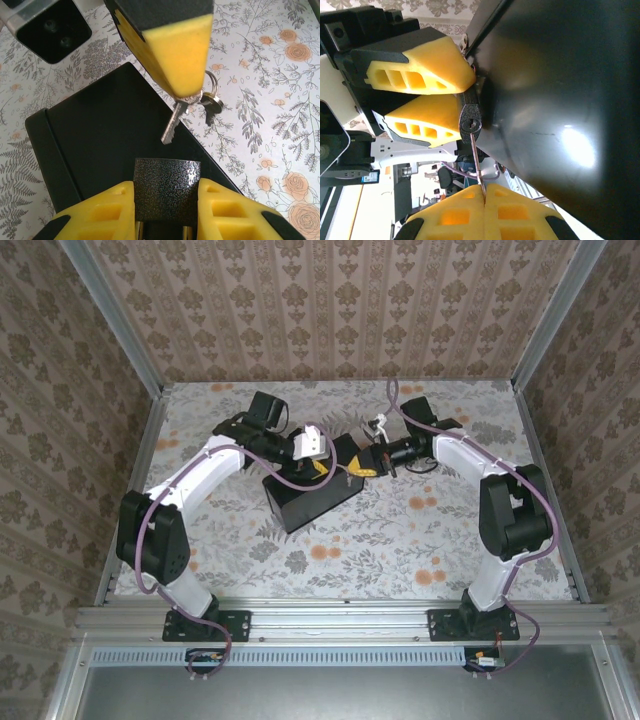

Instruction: Unlock a padlock with a key

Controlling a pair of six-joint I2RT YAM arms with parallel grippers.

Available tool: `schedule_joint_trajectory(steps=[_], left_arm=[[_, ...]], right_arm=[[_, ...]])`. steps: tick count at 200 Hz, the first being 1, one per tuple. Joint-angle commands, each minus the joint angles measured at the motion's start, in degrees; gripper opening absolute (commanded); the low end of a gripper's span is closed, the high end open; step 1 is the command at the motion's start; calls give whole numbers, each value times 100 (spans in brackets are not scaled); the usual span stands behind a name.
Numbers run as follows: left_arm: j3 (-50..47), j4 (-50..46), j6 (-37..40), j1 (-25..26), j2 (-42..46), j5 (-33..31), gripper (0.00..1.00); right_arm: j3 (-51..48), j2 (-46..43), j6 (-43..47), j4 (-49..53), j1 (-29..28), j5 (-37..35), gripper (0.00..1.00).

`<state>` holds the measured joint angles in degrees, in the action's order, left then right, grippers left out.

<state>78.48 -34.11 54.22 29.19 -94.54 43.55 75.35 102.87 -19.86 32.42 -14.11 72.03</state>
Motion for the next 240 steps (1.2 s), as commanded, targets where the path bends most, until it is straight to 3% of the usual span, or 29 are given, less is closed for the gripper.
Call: schedule_joint_trajectory(steps=[1,139,240], left_arm=[[115,-283,90,47,-146,103,10],[167,-272,110,87,-242,116,10],[137,-202,99,78,-226,128,10]], right_arm=[[183,72,66,49,-22,46,0],[285,210,-89,-148,-125,-22,0],[423,342,178,278,-156,-173,0]])
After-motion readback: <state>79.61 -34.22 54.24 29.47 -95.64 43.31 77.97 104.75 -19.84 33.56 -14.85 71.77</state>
